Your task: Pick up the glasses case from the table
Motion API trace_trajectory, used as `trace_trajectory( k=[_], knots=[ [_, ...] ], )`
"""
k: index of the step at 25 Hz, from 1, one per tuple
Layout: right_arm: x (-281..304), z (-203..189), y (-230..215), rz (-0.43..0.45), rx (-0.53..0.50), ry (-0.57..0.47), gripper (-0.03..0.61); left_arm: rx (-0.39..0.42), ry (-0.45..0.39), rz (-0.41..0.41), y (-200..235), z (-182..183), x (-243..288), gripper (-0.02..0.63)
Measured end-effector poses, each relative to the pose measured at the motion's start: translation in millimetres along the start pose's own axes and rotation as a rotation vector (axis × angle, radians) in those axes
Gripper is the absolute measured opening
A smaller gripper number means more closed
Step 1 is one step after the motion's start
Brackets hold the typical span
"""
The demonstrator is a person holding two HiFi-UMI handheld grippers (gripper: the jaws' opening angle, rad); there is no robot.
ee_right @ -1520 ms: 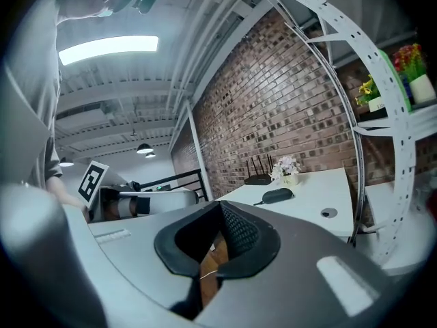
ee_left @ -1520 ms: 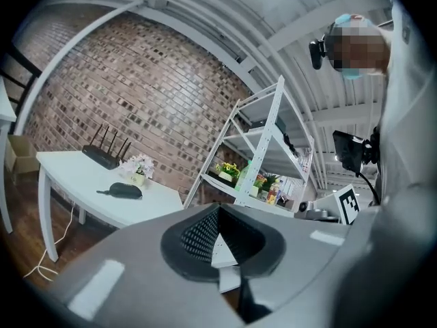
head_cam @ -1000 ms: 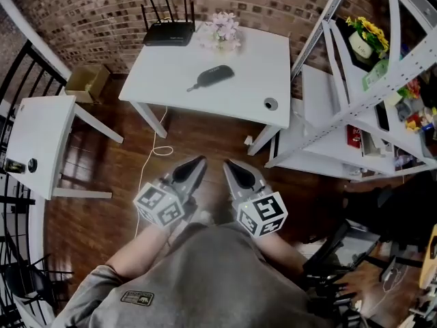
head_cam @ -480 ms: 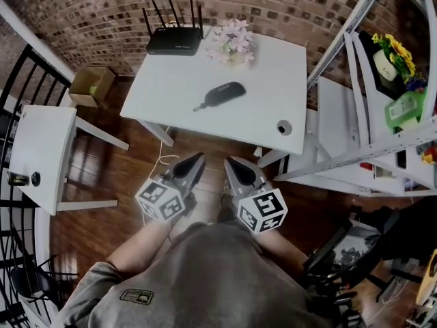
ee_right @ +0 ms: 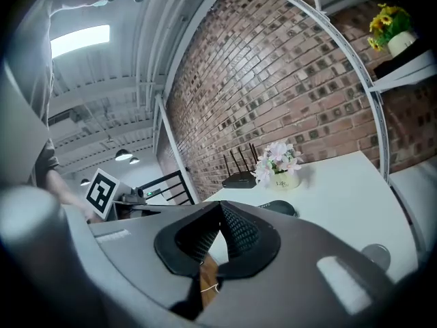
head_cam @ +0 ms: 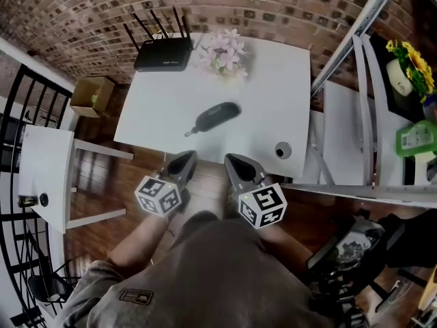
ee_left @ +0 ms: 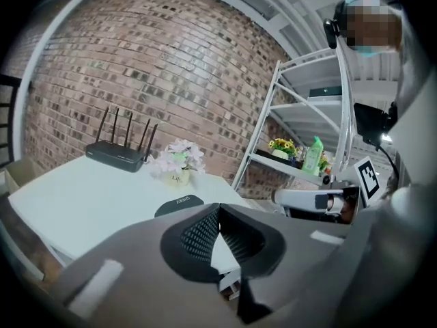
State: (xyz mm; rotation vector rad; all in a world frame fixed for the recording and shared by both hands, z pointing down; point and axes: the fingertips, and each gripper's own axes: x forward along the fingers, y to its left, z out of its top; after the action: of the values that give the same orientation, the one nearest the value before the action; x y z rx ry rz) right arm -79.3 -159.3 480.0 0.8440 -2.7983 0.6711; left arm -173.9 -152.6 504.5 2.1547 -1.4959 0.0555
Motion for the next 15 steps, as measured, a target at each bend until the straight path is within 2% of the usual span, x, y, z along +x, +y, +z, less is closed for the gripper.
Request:
trace_trajectory(
  k=[5, 10, 15],
  knots=[
    [15.1, 0.9, -24.9, -0.014, 0.02, 0.024, 0.012, 0.04, 0.042, 0.035, 19.8, -4.3, 20.7, 0.002],
    [26.1, -1.5, -38.4, -0.037, 0.034, 0.052, 0.012, 0.086, 0.092, 0.023, 39.4, -15.5, 39.6, 0.006],
    [40.8, -7.8, -52.5, -0.089, 0.045, 0.086, 0.012, 0.179, 0.179, -0.006, 70.3, -37.5, 60.1, 0.113]
  ],
)
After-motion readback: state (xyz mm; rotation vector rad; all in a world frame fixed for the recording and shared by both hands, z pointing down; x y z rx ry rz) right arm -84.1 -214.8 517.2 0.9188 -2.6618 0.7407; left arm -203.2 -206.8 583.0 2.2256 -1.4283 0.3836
